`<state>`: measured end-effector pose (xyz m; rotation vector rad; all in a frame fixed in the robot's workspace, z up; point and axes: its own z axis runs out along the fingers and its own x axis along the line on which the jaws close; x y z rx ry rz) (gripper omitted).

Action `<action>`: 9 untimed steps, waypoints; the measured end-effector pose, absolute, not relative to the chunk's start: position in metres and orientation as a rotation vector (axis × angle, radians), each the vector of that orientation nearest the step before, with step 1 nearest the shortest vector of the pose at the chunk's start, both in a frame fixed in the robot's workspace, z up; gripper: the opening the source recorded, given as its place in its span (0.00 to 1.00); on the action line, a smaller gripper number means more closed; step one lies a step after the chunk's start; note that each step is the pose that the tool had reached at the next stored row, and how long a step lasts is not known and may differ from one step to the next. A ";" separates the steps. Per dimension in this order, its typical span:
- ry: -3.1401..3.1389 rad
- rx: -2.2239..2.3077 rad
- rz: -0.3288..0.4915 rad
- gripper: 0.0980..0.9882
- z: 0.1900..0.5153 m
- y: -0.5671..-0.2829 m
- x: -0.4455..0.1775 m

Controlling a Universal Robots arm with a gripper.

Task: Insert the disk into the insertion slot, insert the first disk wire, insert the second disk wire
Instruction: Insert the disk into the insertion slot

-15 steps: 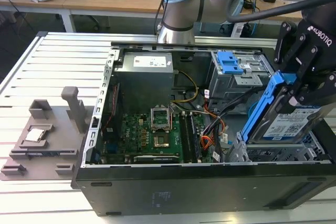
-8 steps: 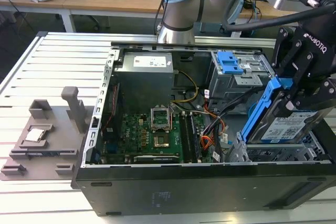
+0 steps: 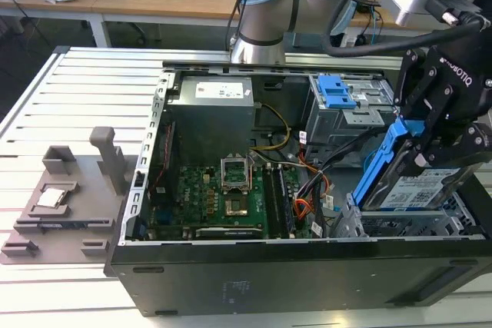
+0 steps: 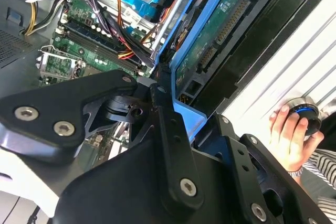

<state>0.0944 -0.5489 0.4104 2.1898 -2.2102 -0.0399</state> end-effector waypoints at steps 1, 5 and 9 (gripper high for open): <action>-2.210 2.190 -0.040 0.30 0.408 -0.549 0.094; -2.210 2.190 -0.040 0.30 0.398 -0.549 0.094; -2.210 2.190 -0.040 0.30 0.391 -0.549 0.094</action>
